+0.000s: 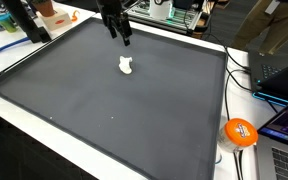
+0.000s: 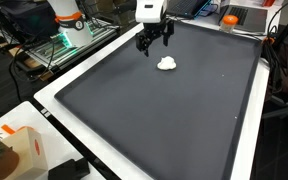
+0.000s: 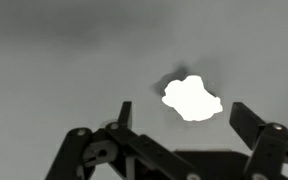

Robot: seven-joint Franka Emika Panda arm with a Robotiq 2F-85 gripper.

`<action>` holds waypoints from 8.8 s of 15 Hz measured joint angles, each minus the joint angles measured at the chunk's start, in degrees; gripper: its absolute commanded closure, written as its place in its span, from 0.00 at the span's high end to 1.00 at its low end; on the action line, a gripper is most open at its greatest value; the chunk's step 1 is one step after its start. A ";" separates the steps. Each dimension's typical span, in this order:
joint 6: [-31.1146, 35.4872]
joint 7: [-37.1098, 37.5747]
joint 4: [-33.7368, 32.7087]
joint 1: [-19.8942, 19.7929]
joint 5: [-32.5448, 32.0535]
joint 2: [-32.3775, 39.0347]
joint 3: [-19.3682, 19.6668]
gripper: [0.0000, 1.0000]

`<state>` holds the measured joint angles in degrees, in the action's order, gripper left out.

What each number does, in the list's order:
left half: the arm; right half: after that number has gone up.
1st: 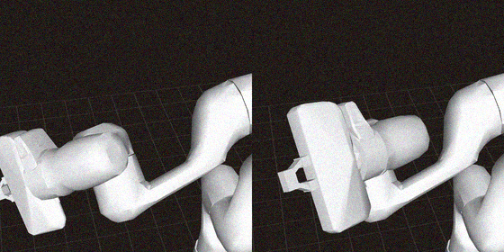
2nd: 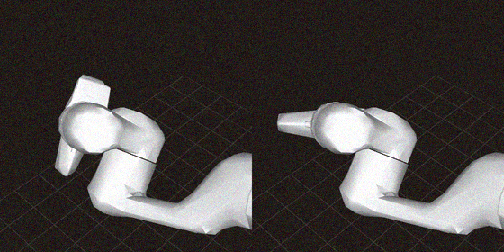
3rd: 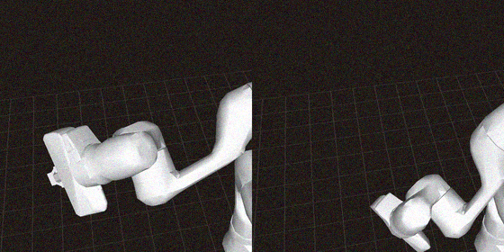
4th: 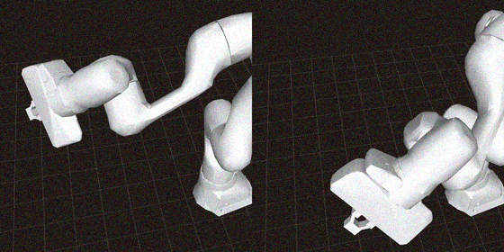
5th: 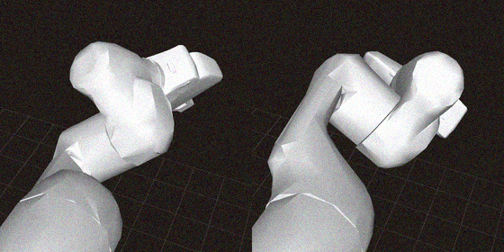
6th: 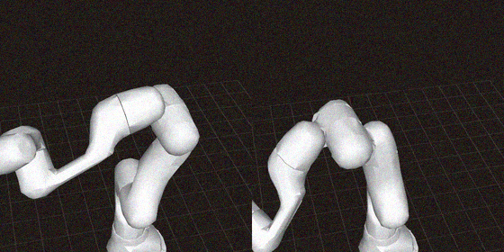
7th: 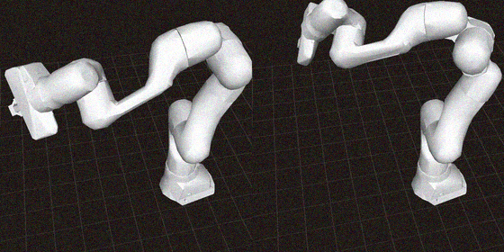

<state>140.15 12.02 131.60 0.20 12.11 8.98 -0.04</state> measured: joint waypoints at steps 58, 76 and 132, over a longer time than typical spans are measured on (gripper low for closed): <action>21.92 -63.36 9.83 -2.50 52.78 -3.39 -4.41 1.00; 37.24 -99.81 8.07 0.45 93.93 -4.42 -8.32 1.00; 93.89 -142.28 -39.08 16.44 125.41 23.67 -12.53 1.00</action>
<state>234.04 -130.26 92.52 16.64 137.52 32.65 -12.57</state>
